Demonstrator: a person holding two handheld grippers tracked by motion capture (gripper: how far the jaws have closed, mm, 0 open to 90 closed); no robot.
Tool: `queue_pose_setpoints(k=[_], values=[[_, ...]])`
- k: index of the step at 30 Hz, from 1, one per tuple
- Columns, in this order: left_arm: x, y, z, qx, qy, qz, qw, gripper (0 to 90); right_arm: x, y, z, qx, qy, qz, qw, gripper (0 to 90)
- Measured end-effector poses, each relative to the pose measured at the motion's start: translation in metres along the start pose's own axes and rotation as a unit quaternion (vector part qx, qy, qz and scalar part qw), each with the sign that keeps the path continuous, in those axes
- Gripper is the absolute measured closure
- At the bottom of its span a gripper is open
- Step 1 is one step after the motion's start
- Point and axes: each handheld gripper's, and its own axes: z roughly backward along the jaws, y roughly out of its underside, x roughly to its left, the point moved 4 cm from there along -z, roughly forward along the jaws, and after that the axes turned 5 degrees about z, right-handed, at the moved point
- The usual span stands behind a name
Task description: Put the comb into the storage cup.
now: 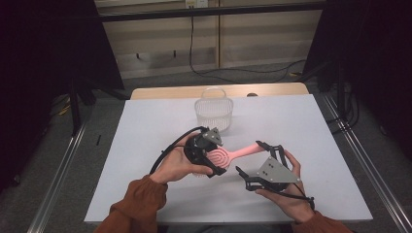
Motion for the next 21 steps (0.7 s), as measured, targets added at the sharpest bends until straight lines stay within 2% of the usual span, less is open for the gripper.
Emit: queue_pose_setpoints(k=[6,11,16,21], values=[[-0.002,-0.001,-0.003,0.009,0.001,-0.004,1.0,19.5,0.004,-0.001,-0.001,0.01,0.004,0.046,0.9989,9.2],[-0.003,-0.002,-0.004,0.013,0.002,-0.004,0.9999,19.5,0.007,0.001,-0.003,0.025,0.012,0.09,0.9955,11.9],[-0.003,-0.003,-0.005,0.015,0.002,-0.003,0.9999,19.5,0.008,0.0,-0.004,0.034,0.03,0.14,0.9891,15.9],[-0.003,-0.006,-0.005,0.019,0.001,-0.002,0.9998,19.5,0.011,-0.001,-0.007,0.044,0.041,0.175,0.9828,19.1]])
